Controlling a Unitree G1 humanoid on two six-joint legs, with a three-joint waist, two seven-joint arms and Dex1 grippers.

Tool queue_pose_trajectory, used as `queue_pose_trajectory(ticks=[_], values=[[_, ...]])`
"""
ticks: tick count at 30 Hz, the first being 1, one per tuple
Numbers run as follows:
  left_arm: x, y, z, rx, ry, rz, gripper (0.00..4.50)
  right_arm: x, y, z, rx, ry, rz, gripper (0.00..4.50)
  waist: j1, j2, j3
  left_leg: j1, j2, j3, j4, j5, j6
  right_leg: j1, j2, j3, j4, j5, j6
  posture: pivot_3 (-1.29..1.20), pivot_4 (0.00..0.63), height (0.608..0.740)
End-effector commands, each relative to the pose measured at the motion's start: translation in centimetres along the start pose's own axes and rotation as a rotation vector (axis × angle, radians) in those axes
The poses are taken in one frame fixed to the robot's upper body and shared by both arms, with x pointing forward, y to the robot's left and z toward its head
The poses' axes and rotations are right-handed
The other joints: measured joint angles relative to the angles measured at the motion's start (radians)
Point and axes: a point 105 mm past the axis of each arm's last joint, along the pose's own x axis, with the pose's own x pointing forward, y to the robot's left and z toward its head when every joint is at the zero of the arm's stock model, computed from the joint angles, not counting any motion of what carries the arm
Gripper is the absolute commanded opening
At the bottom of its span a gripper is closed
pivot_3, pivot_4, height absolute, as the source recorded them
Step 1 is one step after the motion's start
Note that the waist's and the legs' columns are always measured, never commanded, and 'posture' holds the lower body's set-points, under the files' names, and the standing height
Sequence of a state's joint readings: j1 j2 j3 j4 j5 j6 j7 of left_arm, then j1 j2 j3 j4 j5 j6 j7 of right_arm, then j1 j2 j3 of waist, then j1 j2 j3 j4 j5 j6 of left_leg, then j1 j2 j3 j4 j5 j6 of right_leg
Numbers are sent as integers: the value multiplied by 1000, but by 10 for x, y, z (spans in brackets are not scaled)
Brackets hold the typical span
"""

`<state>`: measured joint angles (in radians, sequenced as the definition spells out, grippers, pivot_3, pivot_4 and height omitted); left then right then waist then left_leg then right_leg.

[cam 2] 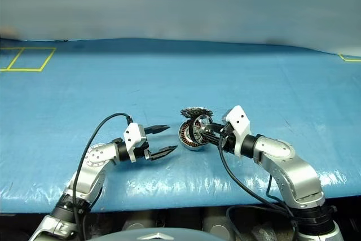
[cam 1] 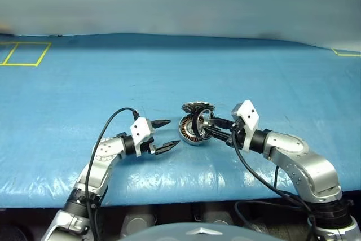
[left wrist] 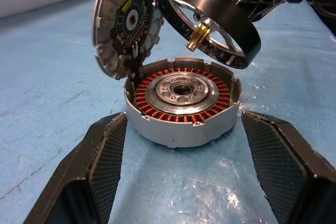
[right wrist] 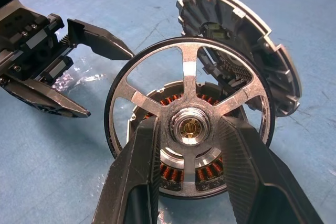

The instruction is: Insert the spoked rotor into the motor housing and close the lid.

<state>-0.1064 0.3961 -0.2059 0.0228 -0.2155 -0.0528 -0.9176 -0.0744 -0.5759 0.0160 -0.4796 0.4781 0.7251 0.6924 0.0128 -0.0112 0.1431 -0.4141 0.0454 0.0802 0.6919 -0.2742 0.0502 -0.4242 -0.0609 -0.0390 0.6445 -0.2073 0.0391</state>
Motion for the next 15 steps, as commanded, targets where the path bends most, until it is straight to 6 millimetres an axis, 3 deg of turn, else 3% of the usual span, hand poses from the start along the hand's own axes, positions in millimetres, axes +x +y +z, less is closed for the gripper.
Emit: queue_pose_trajectory(ticks=[1, 15], values=[[2, -2, 12, 34, -38, -9, 3735, 1, 8, 17, -40, -60, 38, 1295, 1, 0, 0, 0, 0, 0, 0, 0, 0, 0, 0, 0, 0, 0, 0, 0, 150, 740], [4, -5, 13, 39, -36, -19, 3735, 9, 4, 1, -11, 5, 25, 1295, 0, 0, 0, 0, 0, 0, 0, 0, 0, 0, 0, 0, 0, 0, 0, 0, 150, 740]])
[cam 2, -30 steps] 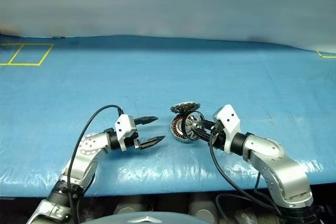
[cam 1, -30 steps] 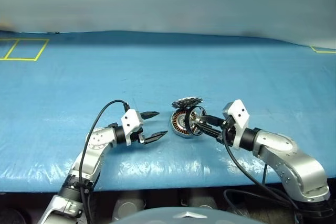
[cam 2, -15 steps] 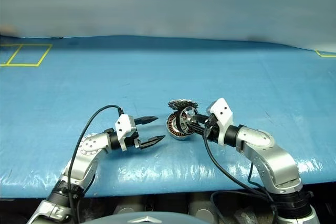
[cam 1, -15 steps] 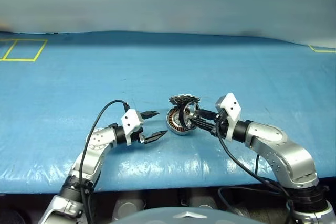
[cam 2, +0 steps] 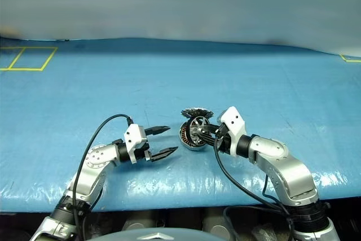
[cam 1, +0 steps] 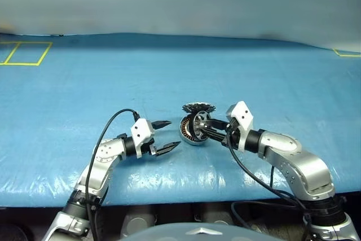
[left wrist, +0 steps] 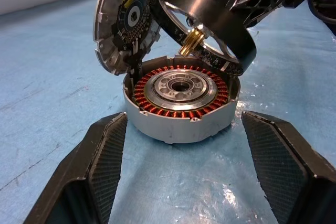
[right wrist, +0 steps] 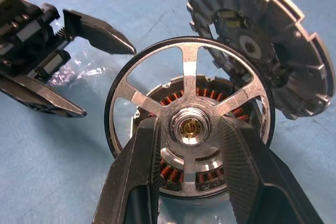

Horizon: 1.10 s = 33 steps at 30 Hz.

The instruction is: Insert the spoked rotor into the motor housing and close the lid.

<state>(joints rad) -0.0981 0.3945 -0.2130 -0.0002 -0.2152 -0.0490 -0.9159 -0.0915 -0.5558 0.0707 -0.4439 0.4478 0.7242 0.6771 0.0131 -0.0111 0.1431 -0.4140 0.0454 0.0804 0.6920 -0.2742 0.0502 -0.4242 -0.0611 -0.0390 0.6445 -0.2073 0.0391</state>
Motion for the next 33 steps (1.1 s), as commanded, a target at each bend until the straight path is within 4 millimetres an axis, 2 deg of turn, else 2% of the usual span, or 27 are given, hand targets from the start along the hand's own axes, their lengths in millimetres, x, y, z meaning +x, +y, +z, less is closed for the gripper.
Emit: queue_pose_trajectory(ticks=[1, 8, 14, 25, 28, 33], values=[[3, -2, 10, 32, -26, -13, 3735, -2, 0, 9, -21, -24, 13, 1295, 0, 0, 0, 0, 0, 0, 0, 0, 0, 0, 0, 0, 0, 0, 0, 0, 150, 740], [4, -2, 11, 30, -32, -15, 3735, 3, 2, 4, -57, 18, 14, 1295, 0, 0, 0, 0, 0, 0, 0, 0, 0, 0, 0, 0, 0, 0, 0, 0, 150, 740], [4, -2, 13, 27, -35, -8, 3735, 5, 0, 5, -60, 18, 0, 3201, 0, 0, 0, 0, 0, 0, 0, 0, 0, 0, 0, 0, 0, 0, 0, 0, 150, 740], [4, -3, 12, 17, -38, -1, 3735, -2, 2, 20, -40, -76, 13, 3201, 0, 0, 0, 0, 0, 0, 0, 0, 0, 0, 0, 0, 0, 0, 0, 0, 150, 740], [3, -2, 12, 21, -35, 2, 3735, 0, 7, 21, -23, -104, 29, 2639, 0, 0, 0, 0, 0, 0, 0, 0, 0, 0, 0, 0, 0, 0, 0, 0, 150, 740], [3, -1, 12, 23, -31, 2, 3735, 14, 14, 12, 3, -100, 35, 999, -1, 0, 0, 0, 0, 0, 0, 0, 0, 0, 0, 0, 0, 0, 0, 0, 150, 740]])
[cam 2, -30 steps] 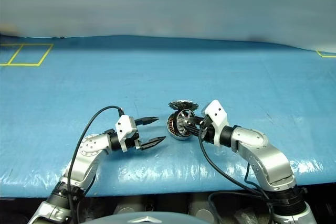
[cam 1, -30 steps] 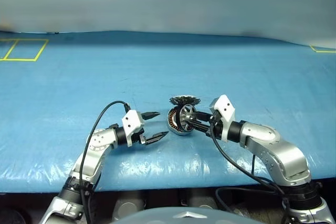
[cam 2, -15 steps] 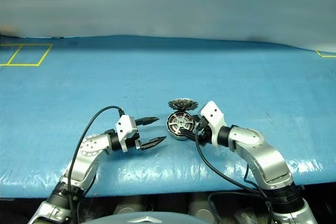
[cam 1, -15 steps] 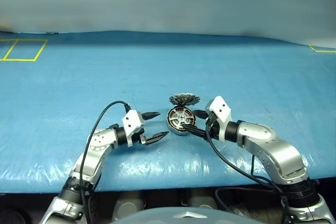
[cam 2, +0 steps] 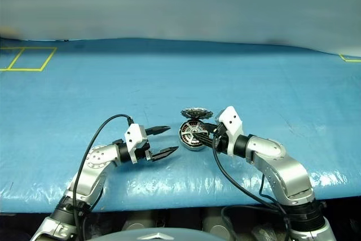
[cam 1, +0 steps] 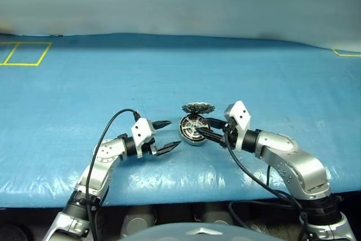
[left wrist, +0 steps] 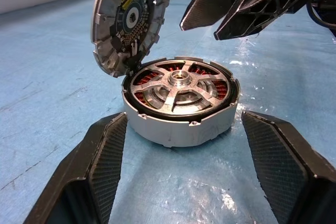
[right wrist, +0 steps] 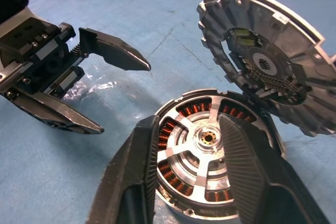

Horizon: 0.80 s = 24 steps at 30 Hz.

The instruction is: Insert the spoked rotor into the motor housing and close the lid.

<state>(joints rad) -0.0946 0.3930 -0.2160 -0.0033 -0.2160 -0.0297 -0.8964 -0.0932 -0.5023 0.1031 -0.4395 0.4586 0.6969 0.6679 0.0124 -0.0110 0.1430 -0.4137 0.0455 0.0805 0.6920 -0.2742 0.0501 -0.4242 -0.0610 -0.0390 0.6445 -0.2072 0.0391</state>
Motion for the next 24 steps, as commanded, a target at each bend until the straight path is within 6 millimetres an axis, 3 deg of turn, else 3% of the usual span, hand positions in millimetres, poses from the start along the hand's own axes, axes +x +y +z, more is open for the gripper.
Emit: queue_pose_trajectory(ticks=[1, 3, 7, 11, 17, 24], values=[[3, -2, 14, 39, -41, -16, 3735, 6, 3, 9, -22, -59, -5, 653, 0, 0, 0, 0, 0, 0, 0, 0, 0, 0, 0, 0, 0, 0, 0, 0, 150, 740], [3, -3, 14, 35, -41, -19, 3735, 10, 3, 11, -22, -67, -4, 21, 0, 0, 0, 0, 0, 0, 0, 0, 0, 0, 0, 0, 0, 0, 0, 0, 150, 740], [3, -3, 13, 36, -41, -20, 3735, 19, -5, 12, 8, -89, -53, 21, 0, 0, 0, 0, 0, 1, 0, 0, 0, 0, 0, 0, 0, 0, 0, 0, 150, 740], [3, -3, 13, 39, -38, -19, 3735, 26, -17, -2, 21, -27, -93, 21, 0, 0, 0, 0, 0, 0, 0, 0, 0, 0, 0, 0, 0, 0, 0, 0, 150, 740], [2, 2, 17, 38, -56, 21, 3735, 30, -16, -8, 25, -1, -85, 21, -1, 0, 0, 0, 0, 0, 0, 0, 0, 0, 0, 0, 0, 0, 0, 0, 150, 740], [2, 34, 44, 7, -160, 114, 3735, 32, -8, -22, 25, 58, -69, 21, 0, 0, 0, 0, 0, 0, 0, 0, 0, 0, 0, 0, 0, 0, 0, 0, 150, 740]])
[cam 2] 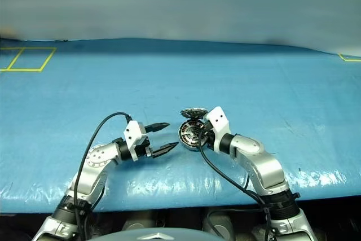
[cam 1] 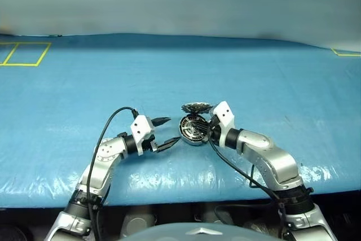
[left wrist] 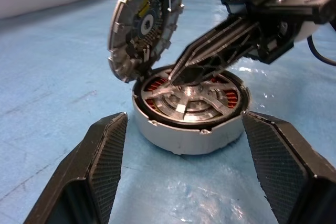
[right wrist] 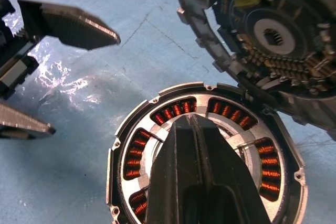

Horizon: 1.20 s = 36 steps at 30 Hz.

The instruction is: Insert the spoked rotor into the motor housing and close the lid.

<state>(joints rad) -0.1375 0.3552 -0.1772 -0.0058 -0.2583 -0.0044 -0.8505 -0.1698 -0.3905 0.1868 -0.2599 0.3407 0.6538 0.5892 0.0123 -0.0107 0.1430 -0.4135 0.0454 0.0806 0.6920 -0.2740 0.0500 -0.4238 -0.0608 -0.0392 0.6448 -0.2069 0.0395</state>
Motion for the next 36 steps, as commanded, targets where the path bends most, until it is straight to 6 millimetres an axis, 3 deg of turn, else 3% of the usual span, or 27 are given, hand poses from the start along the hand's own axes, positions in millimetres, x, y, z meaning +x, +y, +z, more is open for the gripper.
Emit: queue_pose_trajectory(ticks=[1, 3, 9, 16, 19, 22, 28, 30, 36], values=[[1, 24, 34, 30, -106, 54, 3735, 1, 7, -7, -6, 26, 15, 21, 0, 0, 0, 0, 0, 0, 0, 0, 0, 0, 0, 0, 0, 0, 0, 0, 150, 740], [2, 34, 46, 29, -148, 68, 3735, 1, 9, -9, 0, 21, 9, 21, 0, 0, 0, 1, 0, 0, 0, 0, 0, 1, 0, 0, 0, 0, 0, 0, 150, 740], [18, 47, 70, 84, -176, 7, 3735, -16, 8, 29, 61, -209, -28, 21, 0, 0, 0, 0, -3, 0, 0, 0, 0, 1, 1, 0, 0, 1, 2, 0, 150, 740], [48, 60, 79, 77, -167, -92, 3735, -46, 39, 35, 22, -223, 55, 21, 4, 0, 0, 0, -6, -2, 0, 0, 0, 2, 1, -1, -1, 1, 3, 0, 150, 740], [60, 65, 80, 26, -169, -134, 3091, -57, 51, 32, 6, -205, 63, 0, 1, 0, 0, 0, -6, -2, 0, 0, 0, 2, 1, -1, -1, 1, 3, 0, 150, 740], [71, 67, 78, 12, -153, -171, 2076, -66, 54, 26, -2, -178, 27, 0, 0, -1, 0, -1, -7, -2, 0, 0, 0, 1, 1, -1, -1, 1, 3, 0, 150, 740], [87, 46, 68, 82, -76, -370, 49, -78, 46, 12, 12, -141, -118, 0, 1, -1, 1, -1, -7, -2, 0, 0, 0, 1, 1, -1, -2, -1, 3, 0, 150, 740], [90, 40, 65, 109, -51, -409, 20, -83, 37, 7, 22, -136, -196, 0, 1, -1, 1, -1, -7, -2, 0, 0, 1, 1, 0, -1, -2, -1, 2, 0, 150, 740], [89, 26, 52, 204, 12, -498, 20, -92, 37, 0, 46, -136, -255, 0, 1, -2, 1, -2, -7, -2, 0, -1, 1, 0, 0, 0, -2, 0, 1, 0, 150, 740]])
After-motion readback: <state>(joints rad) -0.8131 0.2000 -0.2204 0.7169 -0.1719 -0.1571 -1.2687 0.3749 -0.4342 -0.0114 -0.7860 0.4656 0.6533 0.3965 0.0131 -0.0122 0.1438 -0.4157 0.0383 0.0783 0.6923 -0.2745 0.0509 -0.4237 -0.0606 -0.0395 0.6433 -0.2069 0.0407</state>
